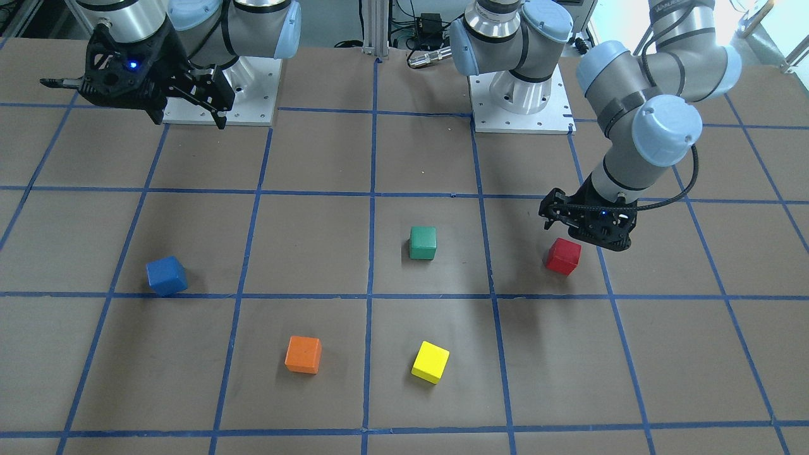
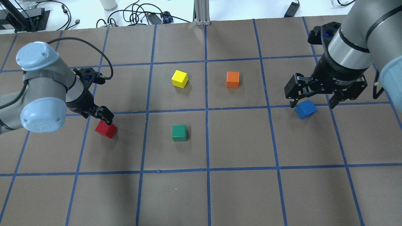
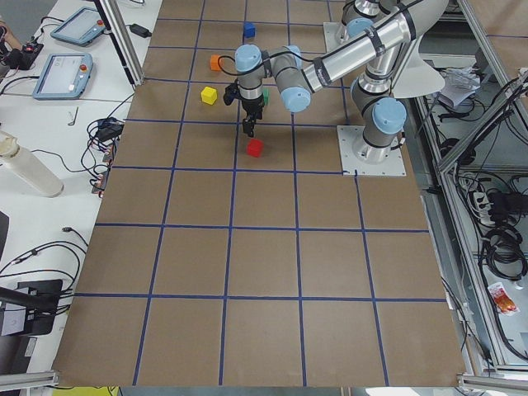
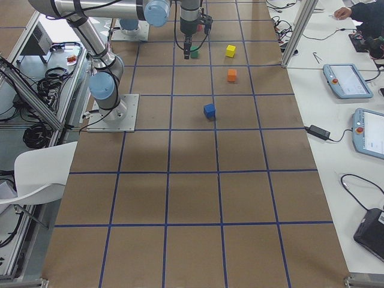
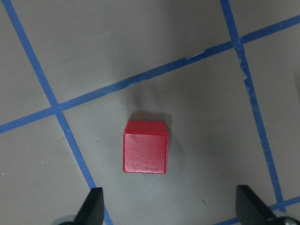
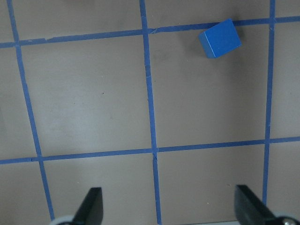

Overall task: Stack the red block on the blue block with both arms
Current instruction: 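Close the left gripper on the red cube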

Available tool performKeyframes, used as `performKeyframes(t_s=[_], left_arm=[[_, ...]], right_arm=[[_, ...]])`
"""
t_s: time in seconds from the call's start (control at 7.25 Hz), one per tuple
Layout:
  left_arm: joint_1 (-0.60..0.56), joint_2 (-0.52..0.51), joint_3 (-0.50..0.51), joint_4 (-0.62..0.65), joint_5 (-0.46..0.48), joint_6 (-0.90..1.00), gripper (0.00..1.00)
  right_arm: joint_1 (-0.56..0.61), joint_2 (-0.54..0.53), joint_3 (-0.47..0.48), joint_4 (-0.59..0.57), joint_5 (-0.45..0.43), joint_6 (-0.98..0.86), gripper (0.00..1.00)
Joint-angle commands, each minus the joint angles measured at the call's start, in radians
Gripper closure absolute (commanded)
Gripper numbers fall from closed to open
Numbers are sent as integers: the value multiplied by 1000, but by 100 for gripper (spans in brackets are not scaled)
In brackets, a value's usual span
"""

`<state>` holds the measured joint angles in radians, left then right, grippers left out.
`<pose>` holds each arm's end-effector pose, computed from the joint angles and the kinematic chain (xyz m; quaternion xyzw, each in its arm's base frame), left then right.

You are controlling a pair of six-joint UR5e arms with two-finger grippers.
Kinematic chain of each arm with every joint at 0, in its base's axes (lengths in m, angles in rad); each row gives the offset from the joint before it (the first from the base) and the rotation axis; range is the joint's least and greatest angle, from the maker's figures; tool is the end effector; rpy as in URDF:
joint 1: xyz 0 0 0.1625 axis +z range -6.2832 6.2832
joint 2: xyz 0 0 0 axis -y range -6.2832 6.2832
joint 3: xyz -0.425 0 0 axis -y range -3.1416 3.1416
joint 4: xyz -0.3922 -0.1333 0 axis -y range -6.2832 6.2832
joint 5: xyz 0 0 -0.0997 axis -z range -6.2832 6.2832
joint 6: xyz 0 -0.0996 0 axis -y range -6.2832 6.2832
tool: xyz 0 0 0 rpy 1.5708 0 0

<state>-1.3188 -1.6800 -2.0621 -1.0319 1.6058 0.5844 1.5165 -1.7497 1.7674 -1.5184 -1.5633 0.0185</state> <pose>-0.0102 -0.4810 0.2579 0.1659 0.9855 0.0352 0.0035 0.1117 -0.4157 0.4674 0.0365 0.9987 0.0350 0.0044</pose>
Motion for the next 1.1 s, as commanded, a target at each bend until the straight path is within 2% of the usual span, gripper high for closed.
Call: performKeyframes(t_s=[0.0,0.41,0.83,0.97], left_arm=[[1,-50,-38,84,8,2,0],[21,-104,-39,177,29,2,0],[27,-139,-50,187,22,-3,2],[27,-141,-64,188,22,-1,17]], right_arm=[[2,1,0,7,2,0,0],[10,3,4,14,-3,-3,0],[10,4,6,1,-6,-11,0],[8,3,6,1,-7,-11,0]])
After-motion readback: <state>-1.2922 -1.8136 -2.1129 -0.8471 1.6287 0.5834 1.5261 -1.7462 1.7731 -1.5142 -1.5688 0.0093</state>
